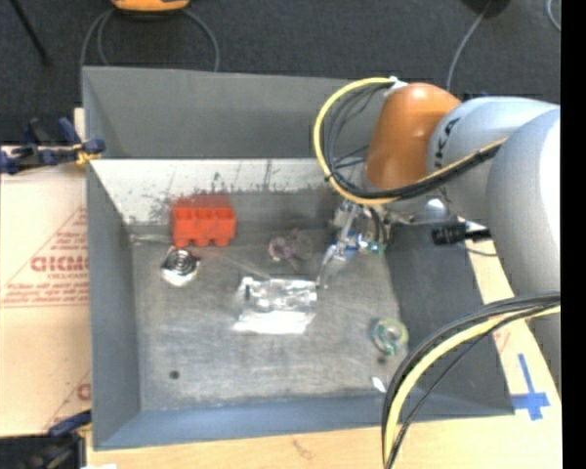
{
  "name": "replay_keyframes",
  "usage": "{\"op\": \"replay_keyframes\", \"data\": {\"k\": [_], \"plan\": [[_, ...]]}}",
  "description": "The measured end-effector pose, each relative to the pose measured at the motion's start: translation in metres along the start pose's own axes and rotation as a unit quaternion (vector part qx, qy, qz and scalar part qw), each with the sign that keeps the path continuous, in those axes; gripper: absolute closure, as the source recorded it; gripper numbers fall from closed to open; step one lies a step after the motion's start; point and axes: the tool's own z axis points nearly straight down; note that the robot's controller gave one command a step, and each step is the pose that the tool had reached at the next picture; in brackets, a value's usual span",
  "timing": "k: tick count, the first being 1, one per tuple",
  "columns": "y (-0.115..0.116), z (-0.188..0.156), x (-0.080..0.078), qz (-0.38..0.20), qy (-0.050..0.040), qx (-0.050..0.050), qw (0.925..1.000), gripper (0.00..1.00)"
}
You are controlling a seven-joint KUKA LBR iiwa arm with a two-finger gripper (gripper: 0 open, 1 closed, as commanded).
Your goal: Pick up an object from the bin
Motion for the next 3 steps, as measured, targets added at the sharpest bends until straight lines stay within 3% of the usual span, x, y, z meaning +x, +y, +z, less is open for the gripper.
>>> {"op": "replay_keyframes", "data": {"k": [1, 2, 3], "plan": [[0.009, 0.0, 0.005, -0.015, -0.0047, 0.002, 0.9999, 0.0], [0.049, 0.0, 0.04, -0.064, -0.0138, 0.001, 0.9978, 0.0], [0.067, 0.001, 0.032, -0.048, -0.0073, 0.002, 0.9988, 0.0]]}}
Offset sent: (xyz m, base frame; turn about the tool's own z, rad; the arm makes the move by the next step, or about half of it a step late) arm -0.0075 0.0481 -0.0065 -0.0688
